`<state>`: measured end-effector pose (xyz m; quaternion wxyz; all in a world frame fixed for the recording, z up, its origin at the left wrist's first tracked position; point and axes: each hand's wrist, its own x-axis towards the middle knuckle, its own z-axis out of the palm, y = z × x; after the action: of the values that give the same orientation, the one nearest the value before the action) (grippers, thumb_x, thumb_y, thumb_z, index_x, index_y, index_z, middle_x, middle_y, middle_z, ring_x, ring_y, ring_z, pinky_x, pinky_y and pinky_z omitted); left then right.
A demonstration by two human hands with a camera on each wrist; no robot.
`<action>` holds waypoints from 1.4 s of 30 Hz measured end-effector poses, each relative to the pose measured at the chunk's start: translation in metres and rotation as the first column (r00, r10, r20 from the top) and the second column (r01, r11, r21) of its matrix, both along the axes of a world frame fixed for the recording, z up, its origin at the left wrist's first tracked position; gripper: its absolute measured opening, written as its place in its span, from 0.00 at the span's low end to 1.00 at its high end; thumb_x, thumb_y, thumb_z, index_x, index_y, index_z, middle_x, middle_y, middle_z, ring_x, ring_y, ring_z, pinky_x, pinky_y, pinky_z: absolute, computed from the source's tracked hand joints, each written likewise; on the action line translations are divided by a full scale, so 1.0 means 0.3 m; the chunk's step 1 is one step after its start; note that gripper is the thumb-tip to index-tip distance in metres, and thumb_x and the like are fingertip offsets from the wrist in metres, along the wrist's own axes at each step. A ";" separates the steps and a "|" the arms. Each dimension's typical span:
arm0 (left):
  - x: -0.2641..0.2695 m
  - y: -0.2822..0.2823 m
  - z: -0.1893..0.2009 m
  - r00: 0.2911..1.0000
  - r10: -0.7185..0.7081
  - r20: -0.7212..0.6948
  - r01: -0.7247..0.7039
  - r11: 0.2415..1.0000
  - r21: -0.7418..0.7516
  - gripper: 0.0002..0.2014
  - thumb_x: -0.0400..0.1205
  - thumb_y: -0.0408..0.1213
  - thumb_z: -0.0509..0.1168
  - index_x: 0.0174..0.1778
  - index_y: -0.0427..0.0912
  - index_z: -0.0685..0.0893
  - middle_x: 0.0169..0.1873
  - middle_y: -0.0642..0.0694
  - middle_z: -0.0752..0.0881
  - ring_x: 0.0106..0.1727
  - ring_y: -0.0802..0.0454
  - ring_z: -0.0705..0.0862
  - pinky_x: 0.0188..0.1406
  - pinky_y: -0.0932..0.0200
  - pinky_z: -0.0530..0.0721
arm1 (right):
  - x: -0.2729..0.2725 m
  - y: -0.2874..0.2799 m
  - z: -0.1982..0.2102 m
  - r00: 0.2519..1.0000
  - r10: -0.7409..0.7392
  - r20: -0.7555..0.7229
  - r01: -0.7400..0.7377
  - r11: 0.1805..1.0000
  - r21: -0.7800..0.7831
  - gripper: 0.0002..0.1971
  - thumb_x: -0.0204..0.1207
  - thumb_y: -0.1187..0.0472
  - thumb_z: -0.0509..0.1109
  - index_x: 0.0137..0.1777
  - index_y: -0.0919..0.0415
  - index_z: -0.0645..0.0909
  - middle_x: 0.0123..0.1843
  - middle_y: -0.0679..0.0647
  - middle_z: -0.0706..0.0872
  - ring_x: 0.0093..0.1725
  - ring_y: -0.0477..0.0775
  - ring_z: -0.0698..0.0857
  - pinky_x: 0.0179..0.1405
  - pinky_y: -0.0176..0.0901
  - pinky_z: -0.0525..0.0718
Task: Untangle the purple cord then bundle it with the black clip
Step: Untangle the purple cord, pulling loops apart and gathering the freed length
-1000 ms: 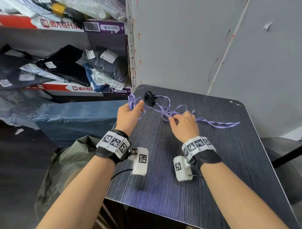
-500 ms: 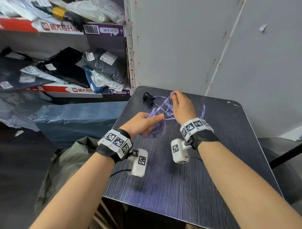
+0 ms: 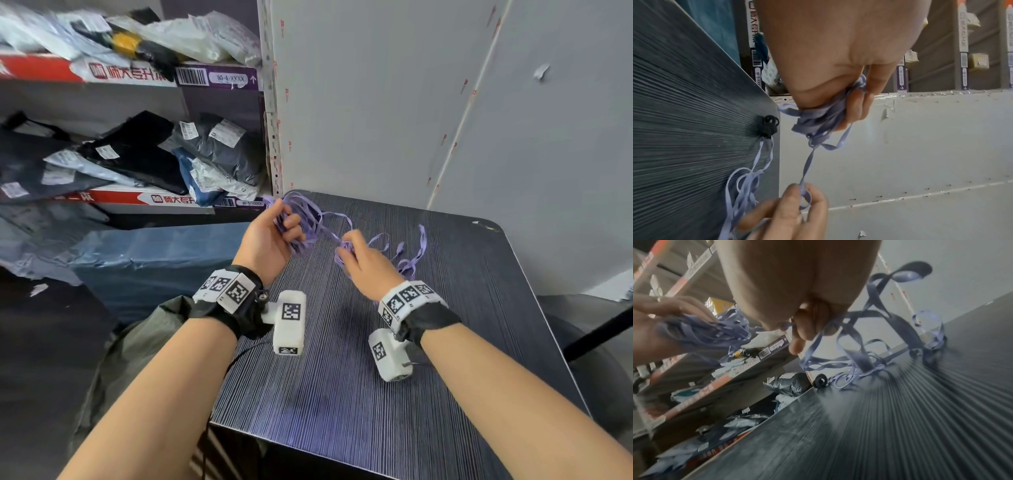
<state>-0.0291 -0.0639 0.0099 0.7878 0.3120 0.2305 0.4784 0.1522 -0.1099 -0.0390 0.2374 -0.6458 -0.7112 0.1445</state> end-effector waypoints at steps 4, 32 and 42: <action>-0.002 0.006 0.008 1.000 0.016 0.022 -0.016 1.000 -0.012 0.15 0.87 0.43 0.51 0.35 0.45 0.70 0.21 0.53 0.68 0.21 0.58 0.63 0.30 0.64 0.72 | 0.010 0.015 0.004 0.987 -0.054 -0.151 0.072 0.991 0.116 0.13 0.85 0.56 0.55 0.63 0.60 0.75 0.47 0.52 0.80 0.43 0.52 0.79 0.44 0.43 0.73; -0.031 0.066 0.021 0.974 0.226 0.031 -0.225 0.974 -0.012 0.16 0.89 0.43 0.50 0.34 0.44 0.69 0.19 0.54 0.69 0.19 0.59 0.62 0.34 0.61 0.59 | 0.075 0.021 0.029 0.993 -0.091 0.078 0.081 0.989 0.127 0.13 0.86 0.53 0.50 0.63 0.58 0.68 0.42 0.60 0.87 0.35 0.65 0.84 0.32 0.56 0.81; 0.048 0.003 0.069 1.000 -0.024 -0.011 0.025 0.995 0.097 0.16 0.89 0.44 0.48 0.37 0.43 0.71 0.21 0.52 0.74 0.19 0.59 0.69 0.28 0.66 0.74 | -0.050 0.019 0.065 0.845 0.058 0.532 -0.072 0.997 0.007 0.10 0.76 0.71 0.61 0.54 0.60 0.75 0.45 0.53 0.74 0.45 0.56 0.78 0.39 0.45 0.73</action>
<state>-0.0147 -0.0629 0.0308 0.7765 0.3549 0.2068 0.4778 0.1371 -0.1041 -0.0196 0.0351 -0.6328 -0.7724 -0.0410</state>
